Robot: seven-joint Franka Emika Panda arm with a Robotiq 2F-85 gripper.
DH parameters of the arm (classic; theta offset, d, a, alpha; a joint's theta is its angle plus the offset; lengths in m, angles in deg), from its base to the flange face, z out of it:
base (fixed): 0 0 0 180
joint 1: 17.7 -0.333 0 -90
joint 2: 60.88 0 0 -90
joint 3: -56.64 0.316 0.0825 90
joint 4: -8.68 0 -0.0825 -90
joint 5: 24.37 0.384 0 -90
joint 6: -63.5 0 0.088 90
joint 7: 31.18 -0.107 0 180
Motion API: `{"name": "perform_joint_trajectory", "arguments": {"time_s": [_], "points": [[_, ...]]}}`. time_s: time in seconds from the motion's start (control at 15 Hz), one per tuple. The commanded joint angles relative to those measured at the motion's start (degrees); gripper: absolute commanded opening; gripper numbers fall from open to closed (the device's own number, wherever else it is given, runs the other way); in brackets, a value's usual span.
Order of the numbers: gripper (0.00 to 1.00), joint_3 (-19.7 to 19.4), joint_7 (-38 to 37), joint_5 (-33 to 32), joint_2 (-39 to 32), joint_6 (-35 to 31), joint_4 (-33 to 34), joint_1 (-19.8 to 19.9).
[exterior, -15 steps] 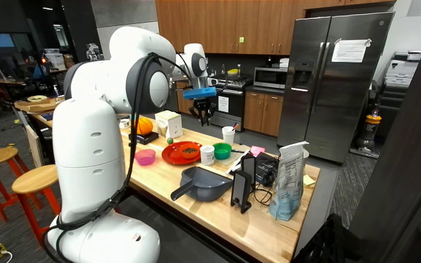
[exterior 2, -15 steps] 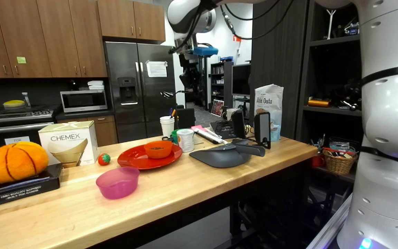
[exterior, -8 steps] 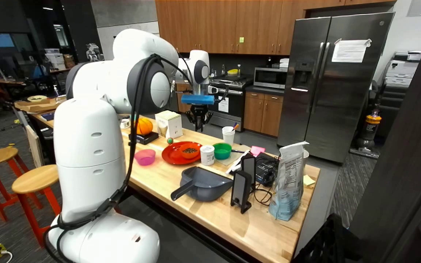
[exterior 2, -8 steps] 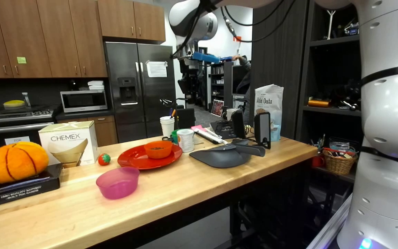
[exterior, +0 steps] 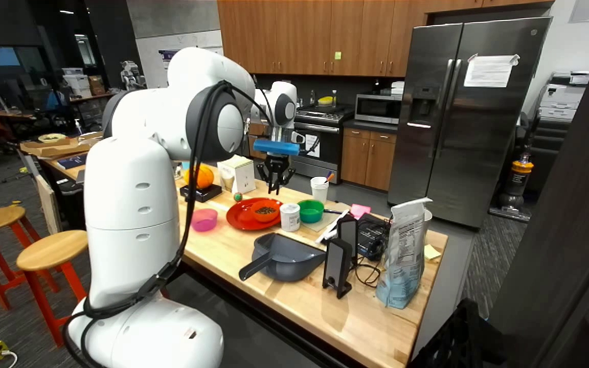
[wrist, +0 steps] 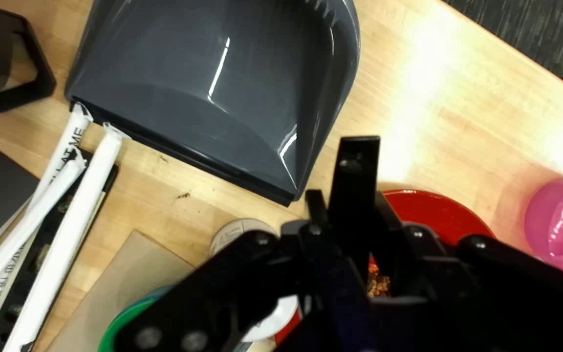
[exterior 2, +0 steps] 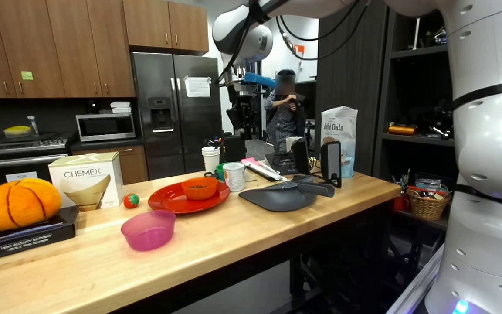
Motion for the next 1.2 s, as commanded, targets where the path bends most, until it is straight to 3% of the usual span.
{"name": "perform_joint_trajectory", "arguments": {"time_s": [0.0,0.47,1.13], "points": [[0.06,0.66,-0.70,-5.20,-0.16,3.78,2.02,-0.92],[0.06,2.77,3.75,-13.57,4.69,5.28,-4.16,-2.25],[0.06,3.77,2.00,-14.74,6.89,4.14,-5.72,-2.61]]}}
